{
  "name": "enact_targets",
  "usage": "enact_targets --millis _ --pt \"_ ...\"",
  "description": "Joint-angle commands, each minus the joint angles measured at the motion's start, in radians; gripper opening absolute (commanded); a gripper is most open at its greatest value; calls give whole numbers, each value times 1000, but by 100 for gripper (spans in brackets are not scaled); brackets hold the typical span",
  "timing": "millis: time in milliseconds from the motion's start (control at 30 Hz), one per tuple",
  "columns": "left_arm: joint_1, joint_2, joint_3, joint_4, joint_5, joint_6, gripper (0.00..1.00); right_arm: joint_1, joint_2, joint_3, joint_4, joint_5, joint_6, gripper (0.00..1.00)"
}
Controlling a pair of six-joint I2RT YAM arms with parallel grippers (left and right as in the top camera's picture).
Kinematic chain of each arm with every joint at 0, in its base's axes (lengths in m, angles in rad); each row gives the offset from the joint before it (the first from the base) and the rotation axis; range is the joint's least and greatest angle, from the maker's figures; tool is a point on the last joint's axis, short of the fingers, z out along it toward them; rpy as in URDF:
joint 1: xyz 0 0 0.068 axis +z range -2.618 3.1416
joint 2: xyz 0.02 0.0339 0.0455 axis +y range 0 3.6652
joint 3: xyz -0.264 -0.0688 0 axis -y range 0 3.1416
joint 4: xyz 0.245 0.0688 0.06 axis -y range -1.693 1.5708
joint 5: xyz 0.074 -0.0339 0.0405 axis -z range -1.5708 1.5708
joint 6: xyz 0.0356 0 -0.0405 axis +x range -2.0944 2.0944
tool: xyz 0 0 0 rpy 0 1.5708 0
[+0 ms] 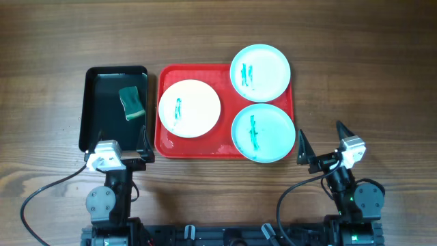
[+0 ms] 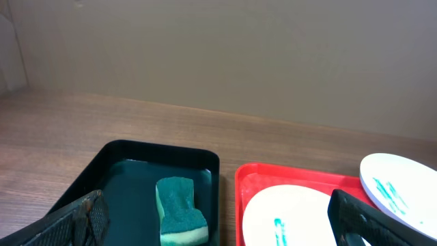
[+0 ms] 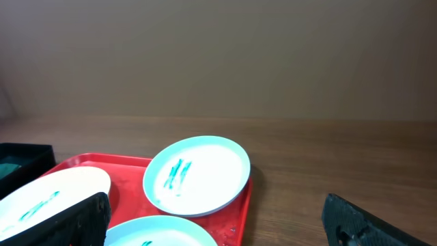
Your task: Clean dirty plates on tray and stack at the side
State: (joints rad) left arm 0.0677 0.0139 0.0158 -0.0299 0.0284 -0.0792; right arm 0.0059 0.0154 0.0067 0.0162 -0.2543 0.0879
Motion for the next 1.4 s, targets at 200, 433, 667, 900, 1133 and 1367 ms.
enact_targets --millis 200,433,667,900,1133,1367 --pt "7 42 171 -107 8 19 100 4 42 101 -37 -163 -6 100" --pt "7 290 475 -301 8 14 100 4 266 315 -128 -249 -7 100" --pt "7 659 908 -628 9 -42 100 4 556 693 -385 -317 -10 100" --pt "7 1040 1342 -1017 4 -63 100 4 844 1081 -713 -324 -65 100" --pt "7 1393 1603 -1263 26 -63 100 18 1274 1515 -1166 -315 -155 100" --pt "7 1623 1602 -1265 105 -63 100 20 1572 1584 -1037 -499 -39 99"
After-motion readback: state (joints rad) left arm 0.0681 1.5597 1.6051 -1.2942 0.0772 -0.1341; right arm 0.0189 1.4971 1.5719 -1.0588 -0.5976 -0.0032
